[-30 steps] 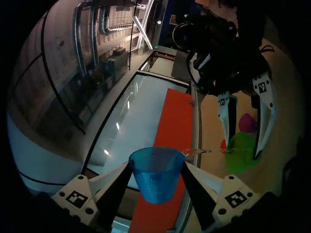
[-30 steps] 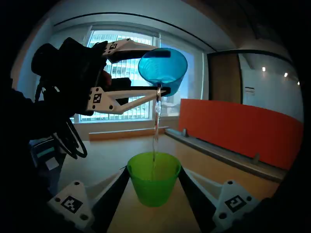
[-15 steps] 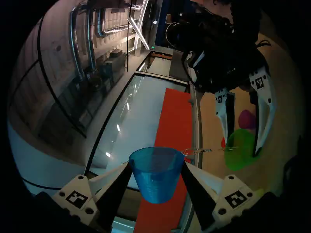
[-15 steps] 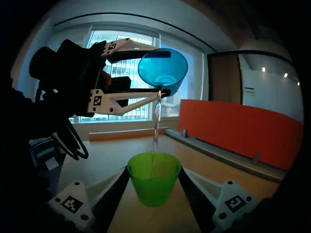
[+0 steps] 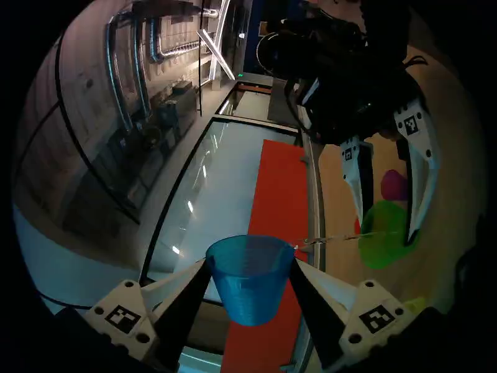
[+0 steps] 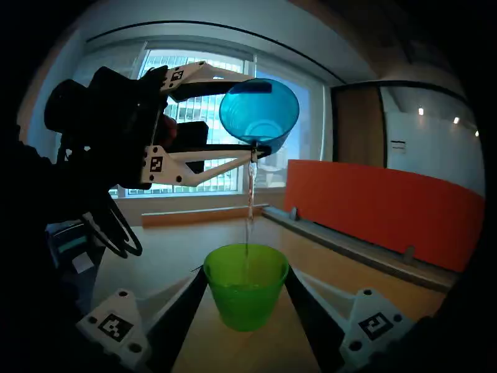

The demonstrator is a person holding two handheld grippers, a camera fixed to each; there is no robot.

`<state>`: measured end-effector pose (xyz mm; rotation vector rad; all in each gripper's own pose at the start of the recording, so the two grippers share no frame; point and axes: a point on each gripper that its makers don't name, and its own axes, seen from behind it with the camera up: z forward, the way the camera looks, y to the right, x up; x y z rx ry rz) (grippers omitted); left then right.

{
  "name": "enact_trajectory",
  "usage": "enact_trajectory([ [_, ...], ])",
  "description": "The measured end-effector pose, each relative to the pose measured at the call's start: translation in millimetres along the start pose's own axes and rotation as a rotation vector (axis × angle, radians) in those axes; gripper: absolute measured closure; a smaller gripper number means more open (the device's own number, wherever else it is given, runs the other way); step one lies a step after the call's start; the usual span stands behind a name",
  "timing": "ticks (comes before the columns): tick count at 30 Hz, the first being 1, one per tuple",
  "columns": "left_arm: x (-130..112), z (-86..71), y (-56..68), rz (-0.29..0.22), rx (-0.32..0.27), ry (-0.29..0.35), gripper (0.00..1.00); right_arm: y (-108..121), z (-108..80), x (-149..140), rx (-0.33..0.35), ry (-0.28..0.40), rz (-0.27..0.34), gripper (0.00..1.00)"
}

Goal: Pour water

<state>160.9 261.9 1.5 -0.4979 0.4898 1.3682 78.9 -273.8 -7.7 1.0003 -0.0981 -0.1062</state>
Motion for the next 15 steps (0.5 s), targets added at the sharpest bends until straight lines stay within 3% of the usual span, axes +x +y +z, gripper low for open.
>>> enact_trajectory([
  [15, 2.8, 1.1, 0.1, 0.049, 0.002, 0.001, 0.14, -0.1, -1.7, -0.3, 0.0, 0.004, -0.001, 0.1],
])
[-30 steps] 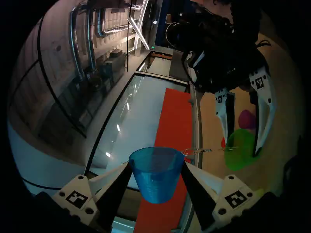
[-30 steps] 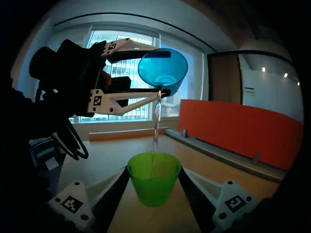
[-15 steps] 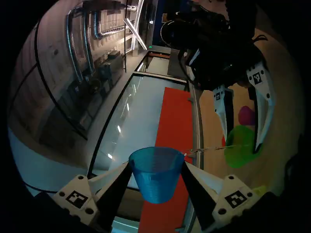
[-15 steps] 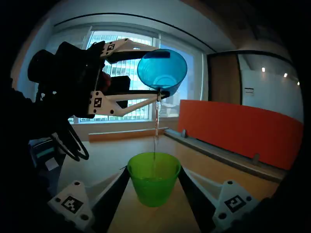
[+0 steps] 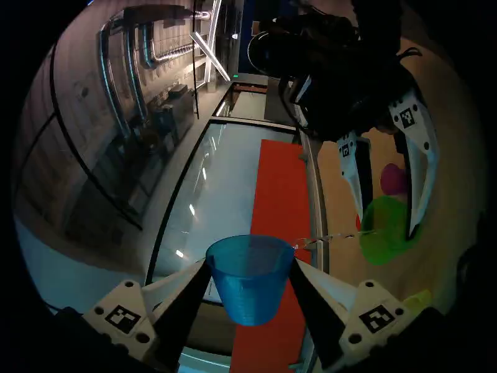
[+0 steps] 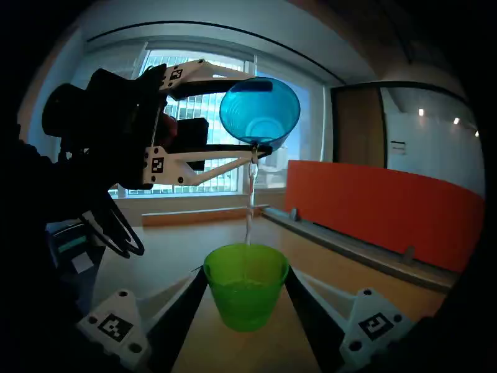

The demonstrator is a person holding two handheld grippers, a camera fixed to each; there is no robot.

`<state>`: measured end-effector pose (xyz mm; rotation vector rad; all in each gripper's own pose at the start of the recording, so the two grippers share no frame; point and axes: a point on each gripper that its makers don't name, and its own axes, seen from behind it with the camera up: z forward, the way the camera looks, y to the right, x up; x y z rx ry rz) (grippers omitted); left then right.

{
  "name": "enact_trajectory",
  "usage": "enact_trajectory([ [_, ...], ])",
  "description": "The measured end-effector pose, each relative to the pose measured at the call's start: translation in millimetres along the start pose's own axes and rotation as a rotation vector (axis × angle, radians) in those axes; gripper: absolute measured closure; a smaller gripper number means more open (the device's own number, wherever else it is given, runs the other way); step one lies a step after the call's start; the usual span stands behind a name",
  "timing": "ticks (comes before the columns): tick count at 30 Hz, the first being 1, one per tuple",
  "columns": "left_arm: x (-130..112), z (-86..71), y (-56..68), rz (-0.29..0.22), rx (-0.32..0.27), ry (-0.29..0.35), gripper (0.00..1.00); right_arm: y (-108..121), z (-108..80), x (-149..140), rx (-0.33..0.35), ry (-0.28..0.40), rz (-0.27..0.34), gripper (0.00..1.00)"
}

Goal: Pour water

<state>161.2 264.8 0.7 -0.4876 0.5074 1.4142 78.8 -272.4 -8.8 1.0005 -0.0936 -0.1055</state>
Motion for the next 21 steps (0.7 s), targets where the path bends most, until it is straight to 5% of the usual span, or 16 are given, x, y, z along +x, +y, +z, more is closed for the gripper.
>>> enact_trajectory([
  [21, 6.7, -0.7, -7.4, 0.106, 0.019, 0.005, 0.14, 0.6, -2.5, 3.1, -0.001, 0.008, -0.005, 0.1],
])
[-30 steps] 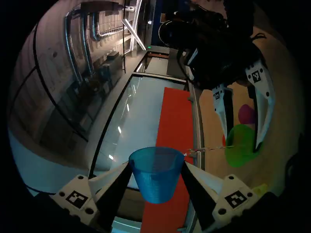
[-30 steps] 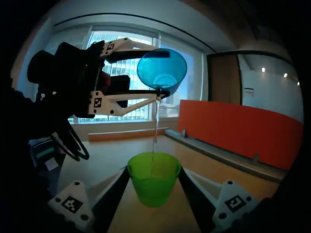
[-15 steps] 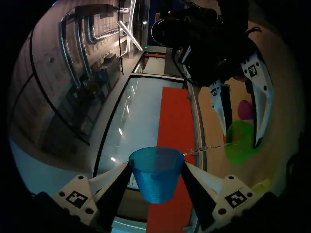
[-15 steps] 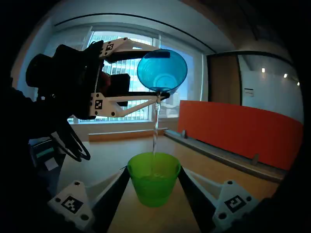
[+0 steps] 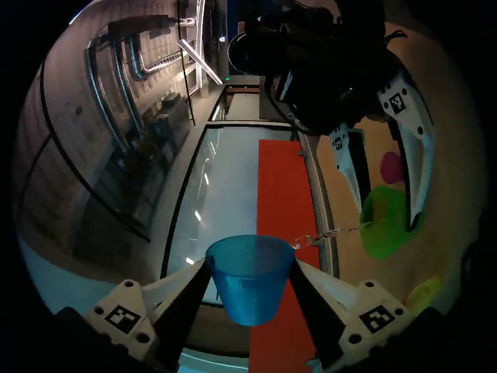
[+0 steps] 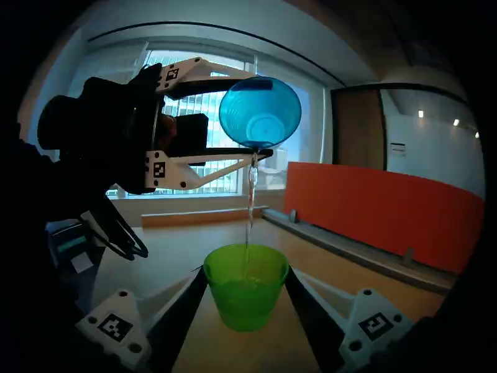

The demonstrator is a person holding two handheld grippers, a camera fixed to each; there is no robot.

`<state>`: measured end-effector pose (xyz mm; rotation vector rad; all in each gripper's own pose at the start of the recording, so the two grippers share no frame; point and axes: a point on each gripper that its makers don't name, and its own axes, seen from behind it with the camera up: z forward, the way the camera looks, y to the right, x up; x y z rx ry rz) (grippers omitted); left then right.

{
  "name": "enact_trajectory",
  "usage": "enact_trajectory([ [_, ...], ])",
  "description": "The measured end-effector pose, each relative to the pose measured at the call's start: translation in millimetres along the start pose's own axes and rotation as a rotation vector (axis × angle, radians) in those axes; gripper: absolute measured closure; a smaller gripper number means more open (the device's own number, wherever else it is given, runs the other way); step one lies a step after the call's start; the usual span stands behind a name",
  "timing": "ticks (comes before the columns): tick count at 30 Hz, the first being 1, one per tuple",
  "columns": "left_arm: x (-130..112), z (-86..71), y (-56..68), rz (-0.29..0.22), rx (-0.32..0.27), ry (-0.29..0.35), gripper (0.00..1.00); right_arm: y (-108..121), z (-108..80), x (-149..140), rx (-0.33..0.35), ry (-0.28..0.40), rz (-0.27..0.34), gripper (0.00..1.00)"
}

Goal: Pour water

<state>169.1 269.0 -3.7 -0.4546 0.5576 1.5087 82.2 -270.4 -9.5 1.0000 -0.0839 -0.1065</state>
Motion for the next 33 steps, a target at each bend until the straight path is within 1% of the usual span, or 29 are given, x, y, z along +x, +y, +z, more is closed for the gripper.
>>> enact_trajectory([
  [5, 3.1, -0.2, -0.6, 0.026, 0.005, 0.004, 0.14, -0.4, -0.7, 0.4, 0.0, 0.001, -0.001, 0.1],
  [17, 8.9, -0.6, 0.1, 0.115, 0.008, 0.009, 0.14, -0.6, -1.8, 1.4, -0.002, 0.002, -0.005, 0.1],
  [29, 10.7, 0.0, -1.6, 0.17, 0.019, 0.012, 0.14, 0.2, -1.5, 1.0, -0.003, 0.003, -0.006, 0.1],
  [33, 10.9, 0.0, -2.4, 0.17, 0.021, 0.012, 0.14, 0.3, -1.7, 1.1, -0.002, 0.004, -0.005, 0.1],
])
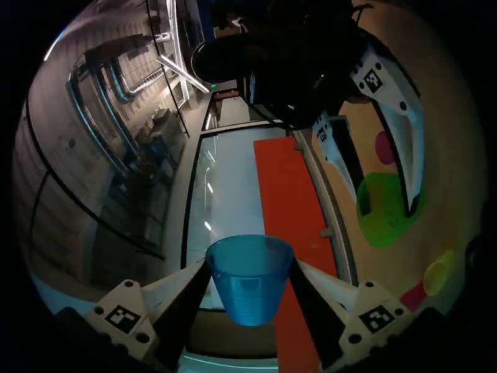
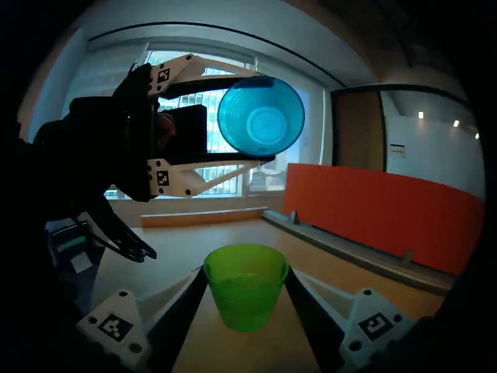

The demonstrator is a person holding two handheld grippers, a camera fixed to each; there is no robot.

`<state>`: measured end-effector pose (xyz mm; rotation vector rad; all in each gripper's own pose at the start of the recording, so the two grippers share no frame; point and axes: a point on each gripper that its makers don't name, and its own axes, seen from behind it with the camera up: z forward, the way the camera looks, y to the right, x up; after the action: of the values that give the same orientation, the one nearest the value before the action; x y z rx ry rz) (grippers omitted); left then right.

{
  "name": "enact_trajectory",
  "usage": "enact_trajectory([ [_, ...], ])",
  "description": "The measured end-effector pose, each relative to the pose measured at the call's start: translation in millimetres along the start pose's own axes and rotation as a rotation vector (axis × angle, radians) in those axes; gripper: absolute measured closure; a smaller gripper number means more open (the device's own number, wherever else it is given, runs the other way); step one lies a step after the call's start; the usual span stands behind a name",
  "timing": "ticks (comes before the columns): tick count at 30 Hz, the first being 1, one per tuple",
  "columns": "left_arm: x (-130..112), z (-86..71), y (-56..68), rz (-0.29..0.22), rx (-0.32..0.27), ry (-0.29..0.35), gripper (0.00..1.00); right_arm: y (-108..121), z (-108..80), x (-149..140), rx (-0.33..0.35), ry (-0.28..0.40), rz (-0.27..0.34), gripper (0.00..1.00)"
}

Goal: Pour water

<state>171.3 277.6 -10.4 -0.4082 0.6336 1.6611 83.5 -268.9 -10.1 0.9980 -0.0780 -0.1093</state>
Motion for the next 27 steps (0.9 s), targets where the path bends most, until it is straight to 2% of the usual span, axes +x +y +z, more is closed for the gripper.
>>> enact_trajectory([
  [11, 0.0, -1.2, 5.1, 0.0, -0.002, 0.001, 0.14, 0.0, 0.5, -0.1, -0.001, 0.0, 0.001, 0.1],
  [20, -5.0, -1.0, 1.8, -0.01, 0.001, -0.003, 0.14, 0.0, 1.4, 1.5, -0.001, 0.001, -0.001, 0.1],
  [23, -5.9, -1.4, 2.8, -0.033, 0.0, -0.003, 0.14, 0.4, 1.9, 2.5, -0.001, 0.003, 0.0, 0.1],
  [27, -11.0, -0.9, 4.9, -0.102, -0.007, -0.012, 0.14, 0.4, 1.2, 3.4, -0.002, 0.005, -0.001, 0.1],
])
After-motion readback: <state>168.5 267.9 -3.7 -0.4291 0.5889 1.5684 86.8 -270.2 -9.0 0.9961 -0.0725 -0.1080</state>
